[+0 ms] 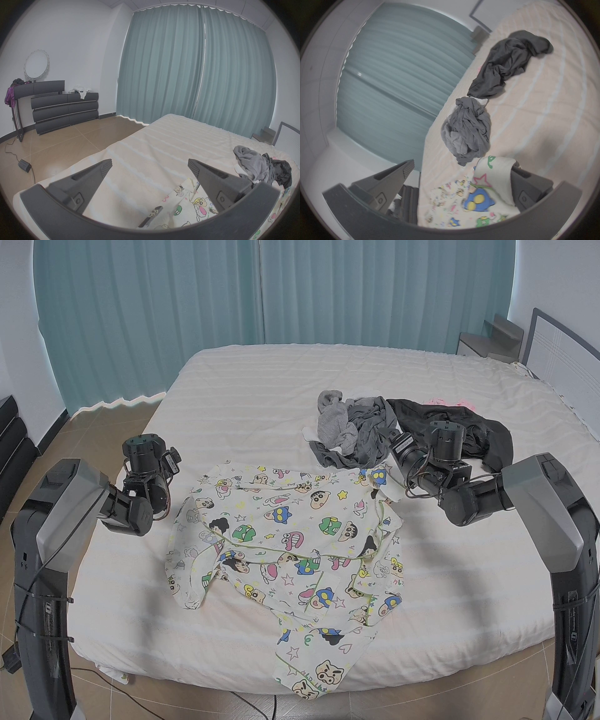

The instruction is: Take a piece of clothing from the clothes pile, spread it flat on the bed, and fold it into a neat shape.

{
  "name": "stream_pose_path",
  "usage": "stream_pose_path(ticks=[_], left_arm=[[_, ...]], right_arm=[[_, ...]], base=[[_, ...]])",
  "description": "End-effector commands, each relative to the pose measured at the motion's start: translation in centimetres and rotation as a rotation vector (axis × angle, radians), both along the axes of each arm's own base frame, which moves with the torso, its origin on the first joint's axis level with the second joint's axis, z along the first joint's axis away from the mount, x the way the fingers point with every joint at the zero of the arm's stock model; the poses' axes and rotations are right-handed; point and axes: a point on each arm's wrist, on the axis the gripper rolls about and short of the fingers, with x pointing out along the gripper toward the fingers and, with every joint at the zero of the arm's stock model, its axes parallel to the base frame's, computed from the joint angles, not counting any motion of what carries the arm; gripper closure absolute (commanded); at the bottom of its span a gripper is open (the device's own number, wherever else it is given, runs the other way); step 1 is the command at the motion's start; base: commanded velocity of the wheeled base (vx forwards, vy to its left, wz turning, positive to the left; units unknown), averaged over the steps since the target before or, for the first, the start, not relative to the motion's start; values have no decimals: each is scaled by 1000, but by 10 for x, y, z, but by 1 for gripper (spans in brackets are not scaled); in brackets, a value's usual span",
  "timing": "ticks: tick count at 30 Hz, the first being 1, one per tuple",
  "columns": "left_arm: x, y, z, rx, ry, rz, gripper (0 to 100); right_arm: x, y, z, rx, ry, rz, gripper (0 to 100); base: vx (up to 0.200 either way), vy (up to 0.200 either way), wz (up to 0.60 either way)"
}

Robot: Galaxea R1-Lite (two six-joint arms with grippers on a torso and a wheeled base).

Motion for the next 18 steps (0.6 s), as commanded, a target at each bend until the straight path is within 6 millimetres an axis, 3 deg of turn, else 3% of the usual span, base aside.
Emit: stream_pose_path(ticks=[1,6,9,13,18], left_arm=[[-22,5,14,-11,23,-4,0],[-56,7,28,-68,46,-68,0],[-86,6,33,-110,83,-168,0],[-111,6,29,-127,137,-211,0],[-132,6,12,-167,223,-289,0]], right_arm=[[13,-24,34,152,-16,-55,0],[16,-42,35,139,-6,-106,0],[14,-45,21,-5,17,-95,0],[20,-47,-9,-239,6,-81,0],[19,-43,-18,-343,-50,-51,0]], base=[[0,0,0],[0,0,0],[0,0,0],[0,0,0],[0,0,0]])
